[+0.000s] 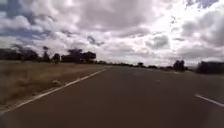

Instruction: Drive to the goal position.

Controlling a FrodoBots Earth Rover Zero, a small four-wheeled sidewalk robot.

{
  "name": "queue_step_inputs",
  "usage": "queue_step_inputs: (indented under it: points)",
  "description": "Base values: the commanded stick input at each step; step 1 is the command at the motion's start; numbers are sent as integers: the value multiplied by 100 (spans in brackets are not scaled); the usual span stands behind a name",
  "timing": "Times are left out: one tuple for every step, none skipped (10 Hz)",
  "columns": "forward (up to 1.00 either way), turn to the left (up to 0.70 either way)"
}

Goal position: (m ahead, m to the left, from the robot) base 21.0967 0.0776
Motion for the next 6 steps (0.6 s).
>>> queue_step_inputs:
  points:
    - [70,0]
    - [70,0]
    - [70,0]
    - [70,0]
    - [70,0]
    - [70,0]
